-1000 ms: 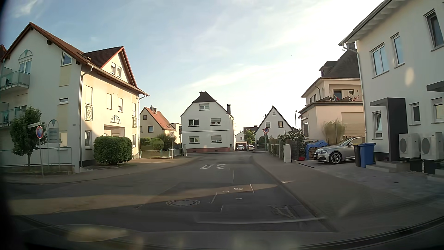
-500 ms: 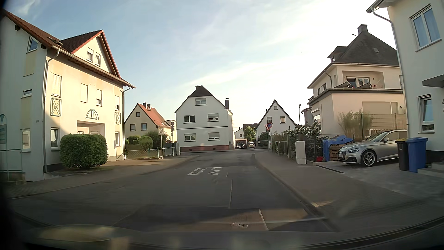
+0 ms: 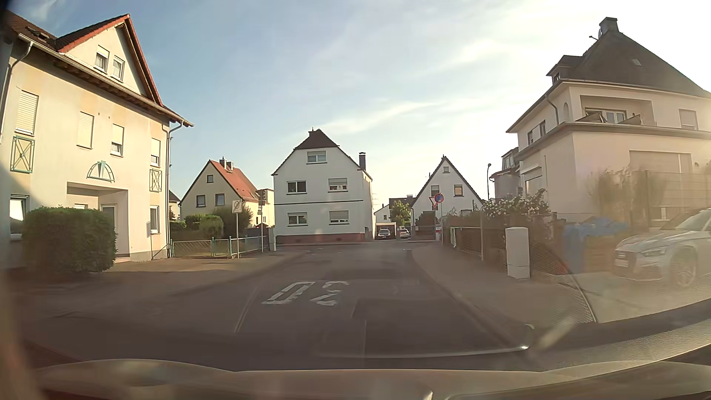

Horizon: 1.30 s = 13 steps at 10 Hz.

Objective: Follow the waypoints while adhering to traffic rules and regulations

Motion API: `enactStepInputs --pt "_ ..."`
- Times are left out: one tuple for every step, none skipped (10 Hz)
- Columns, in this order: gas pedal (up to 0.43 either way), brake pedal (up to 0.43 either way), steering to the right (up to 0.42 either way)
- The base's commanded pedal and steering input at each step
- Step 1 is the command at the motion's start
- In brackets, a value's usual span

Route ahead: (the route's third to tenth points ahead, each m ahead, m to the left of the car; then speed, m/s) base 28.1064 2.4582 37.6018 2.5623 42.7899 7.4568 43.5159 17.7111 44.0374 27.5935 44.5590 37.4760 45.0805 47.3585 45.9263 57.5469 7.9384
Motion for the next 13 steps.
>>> enactStepInputs --pt "0.000 0.177 0.002" --pt "0.000 0.177 -0.003" --pt "0.000 0.177 -0.008" --pt "0.000 0.183 -0.010" --pt "0.000 0.183 -0.011" --pt "0.000 0.177 -0.011" --pt "0.000 0.183 -0.010" --pt "0.000 0.183 -0.009" --pt "0.000 0.183 -0.009" --pt "0.000 0.183 -0.007" --pt "0.000 0.183 -0.005" --pt "0.000 0.189 -0.001" --pt "0.000 0.189 0.002"
